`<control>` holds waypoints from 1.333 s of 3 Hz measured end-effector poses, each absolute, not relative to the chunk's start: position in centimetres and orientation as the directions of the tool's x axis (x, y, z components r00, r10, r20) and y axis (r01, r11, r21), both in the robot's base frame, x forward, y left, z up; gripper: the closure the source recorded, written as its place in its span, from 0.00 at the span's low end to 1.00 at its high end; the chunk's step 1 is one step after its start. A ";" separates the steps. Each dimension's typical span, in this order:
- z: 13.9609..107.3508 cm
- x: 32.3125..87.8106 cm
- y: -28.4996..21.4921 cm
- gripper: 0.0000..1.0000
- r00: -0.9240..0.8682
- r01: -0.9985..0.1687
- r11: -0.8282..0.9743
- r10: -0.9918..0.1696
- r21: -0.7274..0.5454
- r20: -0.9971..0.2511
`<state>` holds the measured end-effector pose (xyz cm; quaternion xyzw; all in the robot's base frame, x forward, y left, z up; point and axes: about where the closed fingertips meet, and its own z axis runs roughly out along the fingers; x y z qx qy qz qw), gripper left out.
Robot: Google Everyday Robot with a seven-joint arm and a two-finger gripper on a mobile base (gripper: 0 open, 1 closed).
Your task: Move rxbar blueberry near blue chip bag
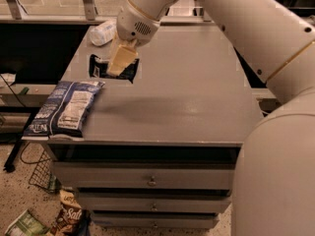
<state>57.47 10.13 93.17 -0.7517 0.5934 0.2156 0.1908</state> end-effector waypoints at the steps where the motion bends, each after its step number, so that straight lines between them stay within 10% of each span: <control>1: 93.1 57.6 10.4 0.59 0.203 -0.974 -0.222 -0.807 -0.035 -0.554; 4: 92.8 57.9 11.3 0.00 0.205 -0.975 -0.220 -0.801 -0.043 -0.562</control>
Offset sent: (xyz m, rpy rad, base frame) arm 0.0012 0.0028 -0.0009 0.0044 -0.0025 -0.0009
